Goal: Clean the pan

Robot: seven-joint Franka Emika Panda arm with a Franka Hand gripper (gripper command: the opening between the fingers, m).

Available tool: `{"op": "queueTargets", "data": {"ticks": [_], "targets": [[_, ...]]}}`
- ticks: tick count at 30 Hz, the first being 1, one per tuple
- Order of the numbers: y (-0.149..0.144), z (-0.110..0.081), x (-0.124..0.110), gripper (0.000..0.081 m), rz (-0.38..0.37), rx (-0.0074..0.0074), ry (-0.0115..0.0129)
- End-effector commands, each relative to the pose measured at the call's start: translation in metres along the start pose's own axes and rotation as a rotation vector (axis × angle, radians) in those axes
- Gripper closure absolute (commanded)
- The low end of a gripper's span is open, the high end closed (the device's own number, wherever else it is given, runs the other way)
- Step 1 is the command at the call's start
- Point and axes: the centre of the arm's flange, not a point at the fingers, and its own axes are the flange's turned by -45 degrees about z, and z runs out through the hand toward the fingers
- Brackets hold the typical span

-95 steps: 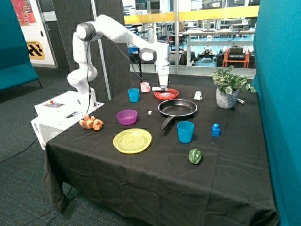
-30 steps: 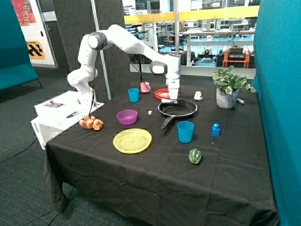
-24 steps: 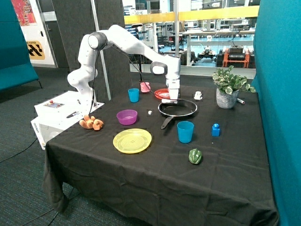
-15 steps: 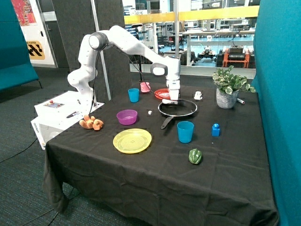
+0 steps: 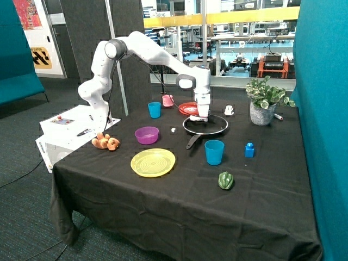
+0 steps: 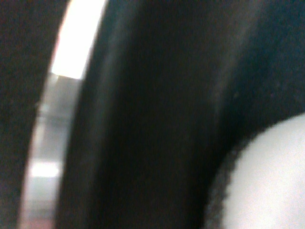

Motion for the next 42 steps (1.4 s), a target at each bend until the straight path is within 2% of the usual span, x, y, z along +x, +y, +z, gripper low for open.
{"op": "queueTargets", "data": {"ticks": [1, 12, 22, 31, 34, 42], "targets": [[0.014, -0.001, 0.012, 0.0808, 0.005, 0.0045, -0.0122], [0.022, 0.006, 0.011, 0.0808, 0.017, 0.0044, -0.0122], [0.040, 0.004, 0.005, 0.0808, 0.044, 0.0043, -0.0123], [0.056, 0.000, -0.018, 0.0808, 0.049, 0.0043, -0.0123], [0.052, 0.003, -0.030, 0.0808, 0.038, 0.0043, -0.0123], [0.036, 0.009, -0.043, 0.0808, 0.012, 0.0045, -0.0122]]}}
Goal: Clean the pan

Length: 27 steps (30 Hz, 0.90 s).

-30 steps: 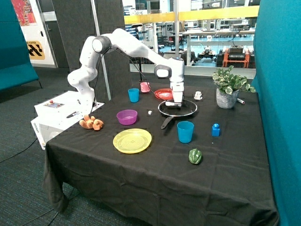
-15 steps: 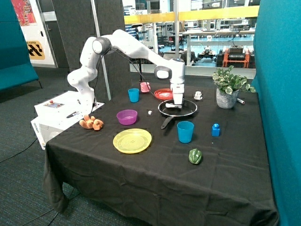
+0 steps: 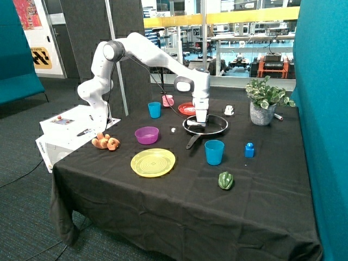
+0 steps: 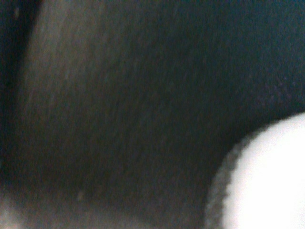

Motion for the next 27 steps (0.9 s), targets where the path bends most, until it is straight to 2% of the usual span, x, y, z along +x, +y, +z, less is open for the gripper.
{"op": "queueTargets", "data": {"ticks": [1, 6, 18, 27], "targets": [[-0.013, 0.006, -0.023, 0.0808, -0.026, -0.0062, 0.0186], [-0.027, 0.007, -0.018, 0.0808, -0.044, -0.0064, 0.0185], [-0.046, -0.002, 0.021, 0.0808, -0.065, -0.0066, 0.0185], [-0.047, 0.000, 0.033, 0.0808, -0.062, -0.0065, 0.0185]]}}
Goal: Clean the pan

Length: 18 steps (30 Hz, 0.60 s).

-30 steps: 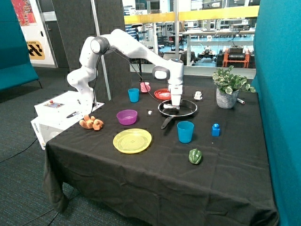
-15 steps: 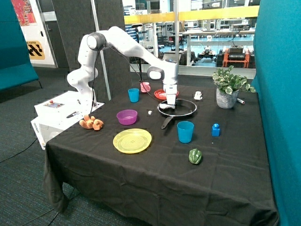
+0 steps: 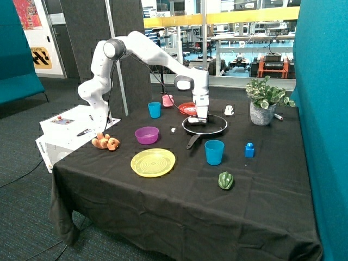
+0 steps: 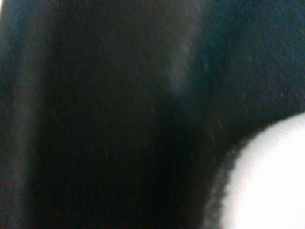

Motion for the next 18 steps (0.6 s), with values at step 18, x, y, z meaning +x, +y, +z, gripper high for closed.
{"op": "queueTargets", "data": {"ticks": [18], "targets": [[0.028, 0.009, 0.033, 0.0808, 0.069, 0.0025, -0.0160]]}}
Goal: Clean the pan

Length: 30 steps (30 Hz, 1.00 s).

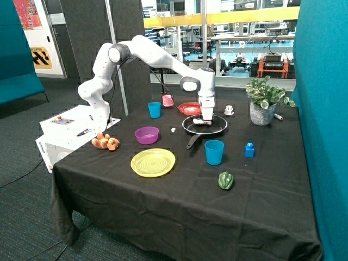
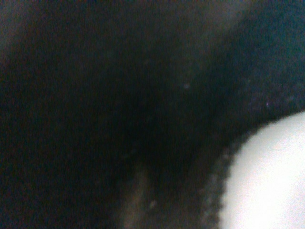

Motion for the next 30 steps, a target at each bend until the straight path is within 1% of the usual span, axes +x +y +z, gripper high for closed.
{"op": "queueTargets", "data": {"ticks": [1, 6, 9, 15, 20, 25, 27, 30], "targets": [[0.016, 0.000, 0.007, 0.0808, 0.031, 0.0055, -0.0026], [0.023, -0.004, 0.004, 0.0808, 0.033, 0.0055, -0.0026], [0.029, -0.008, 0.000, 0.0808, 0.037, 0.0055, -0.0026], [0.034, -0.012, -0.009, 0.0808, 0.038, 0.0055, -0.0026], [0.037, -0.011, -0.021, 0.0808, 0.037, 0.0055, -0.0026], [0.039, -0.010, -0.038, 0.0808, 0.037, 0.0055, -0.0026], [0.039, -0.009, -0.049, 0.0808, 0.039, 0.0055, -0.0026], [0.038, -0.008, -0.057, 0.0808, 0.038, 0.0055, -0.0026]]}}
